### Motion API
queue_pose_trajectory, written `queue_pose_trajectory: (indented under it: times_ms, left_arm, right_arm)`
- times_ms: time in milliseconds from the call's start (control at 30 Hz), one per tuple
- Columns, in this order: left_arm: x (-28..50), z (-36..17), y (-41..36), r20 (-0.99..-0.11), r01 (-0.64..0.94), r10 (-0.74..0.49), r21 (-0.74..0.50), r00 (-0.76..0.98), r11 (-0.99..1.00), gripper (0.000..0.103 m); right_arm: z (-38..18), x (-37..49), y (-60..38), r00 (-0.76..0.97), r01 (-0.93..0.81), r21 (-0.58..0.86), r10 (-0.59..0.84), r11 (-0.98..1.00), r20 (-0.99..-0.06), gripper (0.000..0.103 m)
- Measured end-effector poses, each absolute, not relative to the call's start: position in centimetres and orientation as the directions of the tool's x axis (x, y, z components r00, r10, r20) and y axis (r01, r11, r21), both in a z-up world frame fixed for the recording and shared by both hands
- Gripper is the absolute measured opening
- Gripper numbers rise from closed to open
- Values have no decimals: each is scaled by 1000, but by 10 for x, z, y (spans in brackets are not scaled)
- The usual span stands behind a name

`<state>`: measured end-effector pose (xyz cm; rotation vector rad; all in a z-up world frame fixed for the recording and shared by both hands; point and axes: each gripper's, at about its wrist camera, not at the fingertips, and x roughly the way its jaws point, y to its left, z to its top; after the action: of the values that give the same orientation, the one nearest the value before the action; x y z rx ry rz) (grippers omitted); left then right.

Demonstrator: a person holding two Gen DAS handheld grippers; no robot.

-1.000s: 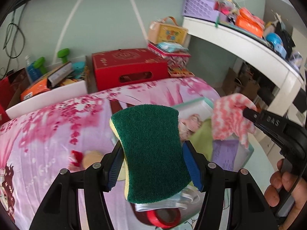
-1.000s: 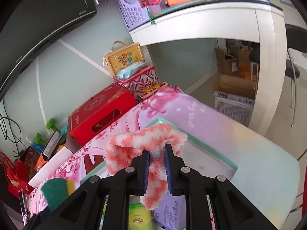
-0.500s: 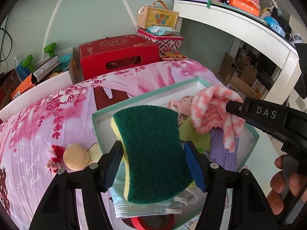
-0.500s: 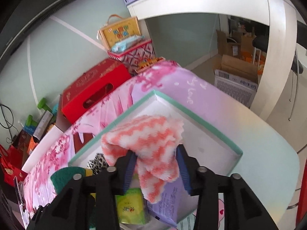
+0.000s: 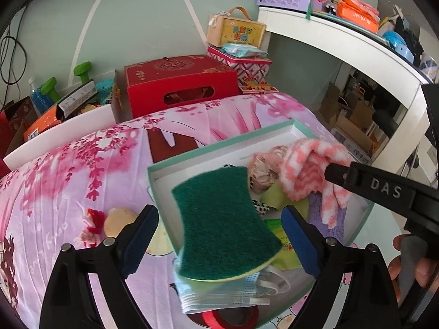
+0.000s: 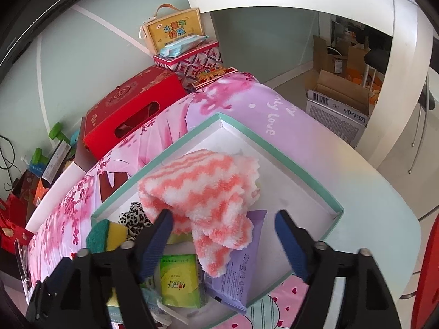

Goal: Organize soft objects
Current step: 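Open the right tool to drop the towel while the left tool drops the sponge into the tray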

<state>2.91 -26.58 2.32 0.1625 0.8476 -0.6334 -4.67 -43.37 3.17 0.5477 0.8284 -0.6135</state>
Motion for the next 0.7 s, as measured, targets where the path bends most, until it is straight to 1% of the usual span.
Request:
queue_pose_trajectory:
  times_ms: [33,67,100,133,167,200,233,467,700]
  left_arm:
    - [31,24,-263,-739,575,-454,-112,497,810,92]
    - [32,26,-261,-738,569,-453,-114,501,814,92]
    - [33,27,-258,-735,561,-452,-117,505,819,92]
    - [35,28,-255,-733,552,-451,-123,510,825,93]
    - [37,29,-252,-731,544,-449,-128,514,830,95]
    - [40,30,-248,-729,531,-445,-133,520,837,99]
    - [42,31,-246,-728,519,-439,-134,526,844,101]
    - [60,25,-218,-744,396,-369,-152,557,906,101]
    - [73,29,-187,-747,317,-337,-177,573,932,101]
  right_arm:
    - [32,-46,-433,526,684,202,-282,701,-802,87]
    - [33,-46,-432,526,681,197,-284,705,-802,91]
    - [33,-45,-431,526,679,194,-284,708,-802,98]
    - [34,-45,-430,524,678,190,-286,710,-802,102]
    - [34,-44,-429,524,675,185,-288,714,-801,103]
    - [34,-44,-429,524,673,181,-289,717,-801,103]
    - [34,-43,-428,522,672,177,-291,719,-802,103]
    - [37,-40,-424,524,663,163,-297,731,-798,103]
    - [51,-36,-410,547,643,147,-317,751,-774,103]
